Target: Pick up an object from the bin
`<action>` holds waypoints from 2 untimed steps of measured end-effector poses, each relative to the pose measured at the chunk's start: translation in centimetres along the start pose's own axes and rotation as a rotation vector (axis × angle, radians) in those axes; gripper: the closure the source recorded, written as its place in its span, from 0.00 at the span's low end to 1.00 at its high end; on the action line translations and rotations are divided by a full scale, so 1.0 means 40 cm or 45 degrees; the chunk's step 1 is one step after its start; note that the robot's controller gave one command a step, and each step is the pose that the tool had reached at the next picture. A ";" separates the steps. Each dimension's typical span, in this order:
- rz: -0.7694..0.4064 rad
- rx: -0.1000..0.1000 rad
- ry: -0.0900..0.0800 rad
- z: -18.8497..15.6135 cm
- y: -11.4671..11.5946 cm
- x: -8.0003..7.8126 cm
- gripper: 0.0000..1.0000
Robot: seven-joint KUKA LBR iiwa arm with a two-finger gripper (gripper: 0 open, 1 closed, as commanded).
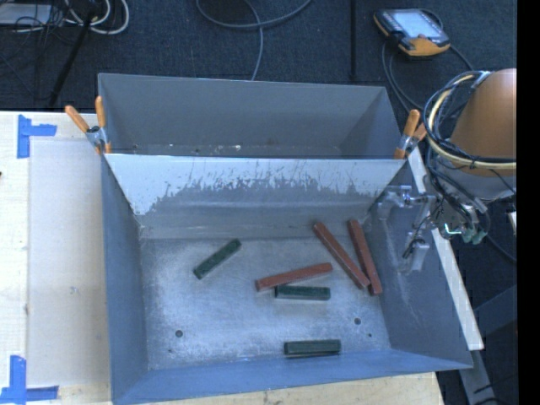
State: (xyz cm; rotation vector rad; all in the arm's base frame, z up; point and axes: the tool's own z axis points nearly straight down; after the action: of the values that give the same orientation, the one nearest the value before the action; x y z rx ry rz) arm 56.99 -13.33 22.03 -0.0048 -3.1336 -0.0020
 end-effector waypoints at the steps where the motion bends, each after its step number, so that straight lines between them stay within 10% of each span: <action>1: -0.004 0.002 -0.010 -0.012 0.002 -0.004 0.00; 2: 0.008 0.003 -0.016 0.105 0.130 -0.003 0.00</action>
Offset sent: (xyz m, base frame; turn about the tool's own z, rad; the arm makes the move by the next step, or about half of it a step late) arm -0.0009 0.0989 -0.0828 0.0030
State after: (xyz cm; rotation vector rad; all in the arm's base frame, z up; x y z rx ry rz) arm 57.09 -8.13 17.83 -0.0150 -3.1464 0.0024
